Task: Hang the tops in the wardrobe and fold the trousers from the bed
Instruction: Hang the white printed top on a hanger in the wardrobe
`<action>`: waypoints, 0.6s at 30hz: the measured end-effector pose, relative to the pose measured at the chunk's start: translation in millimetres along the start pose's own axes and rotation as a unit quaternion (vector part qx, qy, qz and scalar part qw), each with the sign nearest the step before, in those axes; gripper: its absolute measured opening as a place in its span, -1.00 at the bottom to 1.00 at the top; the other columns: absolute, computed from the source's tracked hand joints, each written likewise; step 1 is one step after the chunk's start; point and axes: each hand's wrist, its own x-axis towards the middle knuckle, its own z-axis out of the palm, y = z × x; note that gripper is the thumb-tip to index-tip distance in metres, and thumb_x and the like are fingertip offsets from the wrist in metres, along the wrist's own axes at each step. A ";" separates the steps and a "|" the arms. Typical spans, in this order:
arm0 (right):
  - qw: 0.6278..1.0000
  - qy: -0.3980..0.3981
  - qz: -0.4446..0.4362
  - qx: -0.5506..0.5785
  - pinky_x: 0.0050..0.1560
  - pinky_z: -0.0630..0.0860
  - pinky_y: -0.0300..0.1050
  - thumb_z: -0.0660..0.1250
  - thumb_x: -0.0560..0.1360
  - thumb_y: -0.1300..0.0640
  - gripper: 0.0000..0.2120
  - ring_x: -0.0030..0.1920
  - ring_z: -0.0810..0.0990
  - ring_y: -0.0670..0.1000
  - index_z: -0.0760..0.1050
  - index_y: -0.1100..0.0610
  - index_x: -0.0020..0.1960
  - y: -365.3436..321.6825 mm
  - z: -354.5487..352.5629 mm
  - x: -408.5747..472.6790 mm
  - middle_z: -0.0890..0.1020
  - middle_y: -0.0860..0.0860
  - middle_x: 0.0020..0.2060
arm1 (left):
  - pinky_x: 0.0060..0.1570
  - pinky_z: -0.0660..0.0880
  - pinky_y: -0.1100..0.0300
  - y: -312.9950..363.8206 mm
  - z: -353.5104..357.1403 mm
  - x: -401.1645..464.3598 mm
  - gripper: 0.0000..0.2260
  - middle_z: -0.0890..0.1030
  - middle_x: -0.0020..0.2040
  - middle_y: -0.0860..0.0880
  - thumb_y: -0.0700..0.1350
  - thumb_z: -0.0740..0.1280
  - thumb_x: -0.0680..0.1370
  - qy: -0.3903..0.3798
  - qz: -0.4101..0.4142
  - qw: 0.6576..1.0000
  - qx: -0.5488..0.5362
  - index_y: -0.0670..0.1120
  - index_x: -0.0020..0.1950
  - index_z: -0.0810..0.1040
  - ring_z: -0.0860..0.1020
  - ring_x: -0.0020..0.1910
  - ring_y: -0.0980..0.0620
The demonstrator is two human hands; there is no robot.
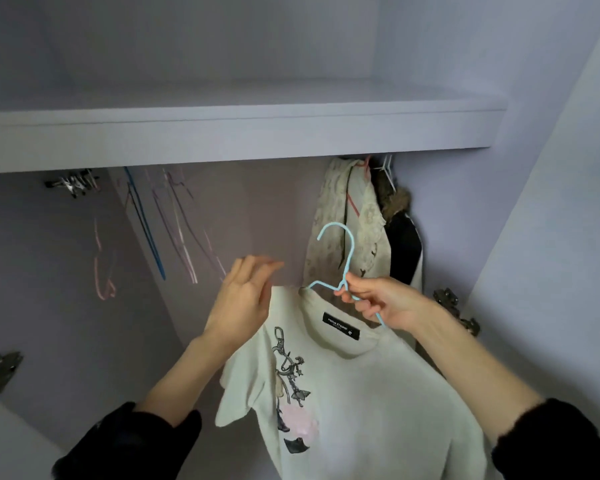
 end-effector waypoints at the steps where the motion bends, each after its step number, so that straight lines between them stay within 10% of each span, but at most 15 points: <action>1: 0.998 -0.015 0.007 0.063 -0.65 0.18 -0.41 0.21 0.57 0.17 -0.81 -0.59 0.31 -0.18 0.52 0.28 -0.08 -2.1 -1.9 2.7 0.52 0.01 -0.36 | 0.08 0.44 -0.15 4.4 -7.5 9.6 -0.62 0.51 0.17 -0.17 -0.43 0.29 0.43 0.037 0.023 0.999 0.027 -0.20 0.22 0.53 0.42 0.10 -0.19; 7: 0.940 -0.061 -0.061 0.330 -0.34 0.61 -0.21 -0.03 0.54 0.48 -0.70 -0.33 0.67 -0.01 0.40 0.35 0.13 -8.9 -4.1 24.5 0.58 0.18 -0.12 | 0.37 -0.03 -0.35 12.3 -40.3 70.2 -0.27 0.17 0.48 -0.20 -0.40 0.30 0.35 0.163 0.088 0.948 0.259 -0.05 0.48 0.20 0.04 0.46 -0.29; 18: 0.917 -0.131 -0.177 0.331 -0.11 0.63 0.12 0.01 0.48 0.54 -0.63 0.02 0.66 0.13 0.48 0.29 0.08 -43.6 -11.7 83.4 0.57 0.13 0.10 | 0.23 -0.17 -0.44 -12.9 -37.0 97.4 -0.05 0.02 0.52 -0.11 -0.29 0.44 0.24 0.154 0.054 0.915 0.369 0.00 0.53 0.04 -0.06 0.47 -0.30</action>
